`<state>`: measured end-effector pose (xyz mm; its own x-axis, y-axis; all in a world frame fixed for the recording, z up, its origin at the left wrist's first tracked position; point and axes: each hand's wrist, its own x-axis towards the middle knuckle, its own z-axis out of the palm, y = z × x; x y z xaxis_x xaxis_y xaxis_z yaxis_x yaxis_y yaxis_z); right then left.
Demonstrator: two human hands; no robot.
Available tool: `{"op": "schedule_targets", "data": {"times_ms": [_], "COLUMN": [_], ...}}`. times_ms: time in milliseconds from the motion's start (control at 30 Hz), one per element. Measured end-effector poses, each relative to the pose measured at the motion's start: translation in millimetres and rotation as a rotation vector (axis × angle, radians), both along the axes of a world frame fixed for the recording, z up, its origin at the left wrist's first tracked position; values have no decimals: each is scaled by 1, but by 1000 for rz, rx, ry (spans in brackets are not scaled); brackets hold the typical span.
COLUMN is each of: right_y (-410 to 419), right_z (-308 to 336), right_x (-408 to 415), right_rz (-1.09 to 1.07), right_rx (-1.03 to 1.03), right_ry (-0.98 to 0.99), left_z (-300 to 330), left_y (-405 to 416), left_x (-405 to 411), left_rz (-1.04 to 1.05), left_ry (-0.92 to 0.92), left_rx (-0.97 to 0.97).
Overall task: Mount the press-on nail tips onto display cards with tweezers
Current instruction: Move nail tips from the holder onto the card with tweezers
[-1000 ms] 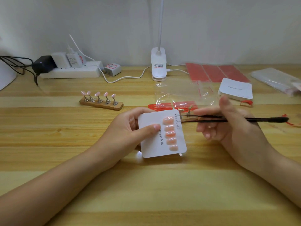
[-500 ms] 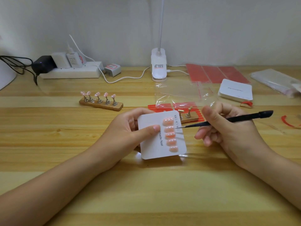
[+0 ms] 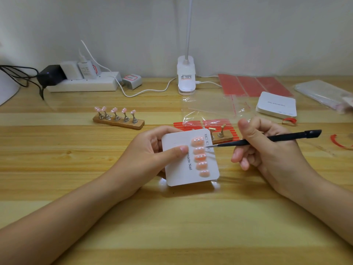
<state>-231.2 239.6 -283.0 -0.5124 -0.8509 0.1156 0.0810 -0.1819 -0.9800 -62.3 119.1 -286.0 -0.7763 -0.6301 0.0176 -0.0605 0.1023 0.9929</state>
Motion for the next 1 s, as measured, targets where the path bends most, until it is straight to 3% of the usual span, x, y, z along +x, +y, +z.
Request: {"op": "schedule_targets", "data": {"times_ms": [533,867,1000], "right_y": [1,6,8], "right_z": [2,0,-1], "right_x": [4,10,10], "right_rz": [10,17,29], "right_rx": [-38,-261,-315], "right_ry": [149,849,1004], "left_z": [-1,-2,-3], "left_y": [0,0,0], "left_x": [-2,-3,-4], "left_rz": [8,42,52], "left_ry": [-4,-31,-40], "left_rx": [-32,-56,-80]}}
